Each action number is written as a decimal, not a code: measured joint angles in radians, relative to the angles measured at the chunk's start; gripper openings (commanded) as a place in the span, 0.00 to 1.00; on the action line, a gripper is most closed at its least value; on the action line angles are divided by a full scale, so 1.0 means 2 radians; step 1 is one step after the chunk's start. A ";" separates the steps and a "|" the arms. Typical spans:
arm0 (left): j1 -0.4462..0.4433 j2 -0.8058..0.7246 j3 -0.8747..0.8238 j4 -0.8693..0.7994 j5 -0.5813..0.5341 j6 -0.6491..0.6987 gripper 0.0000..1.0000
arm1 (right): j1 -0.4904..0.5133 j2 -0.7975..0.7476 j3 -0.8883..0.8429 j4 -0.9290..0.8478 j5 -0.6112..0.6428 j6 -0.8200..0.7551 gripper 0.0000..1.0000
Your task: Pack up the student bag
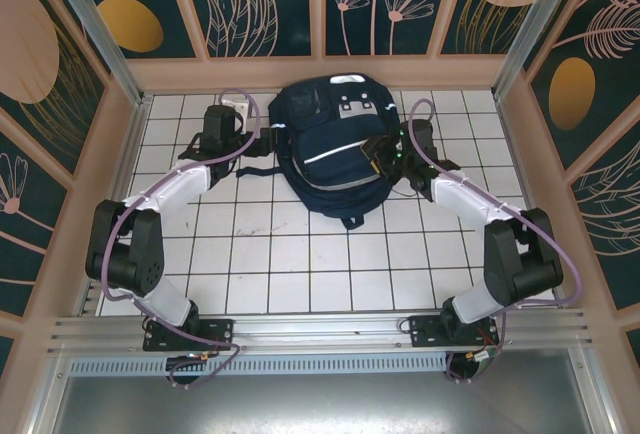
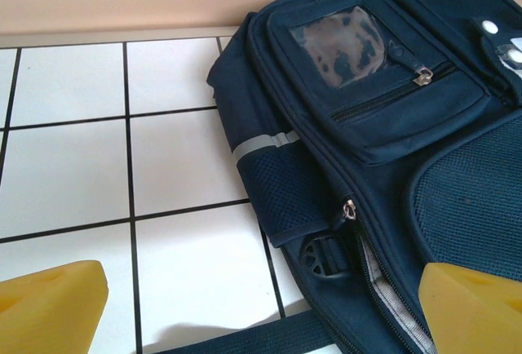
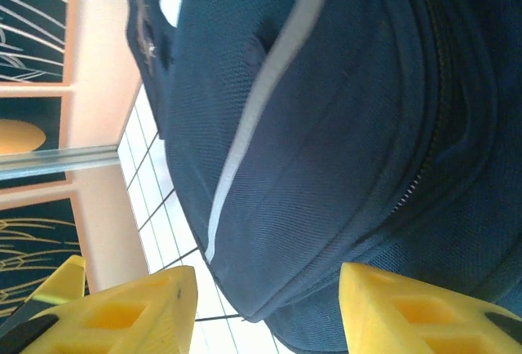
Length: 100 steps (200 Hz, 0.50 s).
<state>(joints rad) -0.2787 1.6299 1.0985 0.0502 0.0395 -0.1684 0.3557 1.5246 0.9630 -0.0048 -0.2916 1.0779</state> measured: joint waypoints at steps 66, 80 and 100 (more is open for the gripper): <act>0.000 0.000 -0.002 0.003 0.004 0.009 0.96 | 0.001 0.027 0.000 0.018 -0.001 0.066 0.31; 0.000 0.000 -0.002 0.003 0.007 0.012 0.95 | 0.001 0.044 0.003 0.017 -0.002 0.069 0.27; 0.000 0.000 -0.002 0.003 0.018 0.017 0.94 | 0.000 0.063 0.009 0.014 -0.001 0.069 0.13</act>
<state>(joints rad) -0.2787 1.6302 1.0954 0.0570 0.0746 -0.1349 0.3565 1.6497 0.9802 0.0242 -0.2932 1.2156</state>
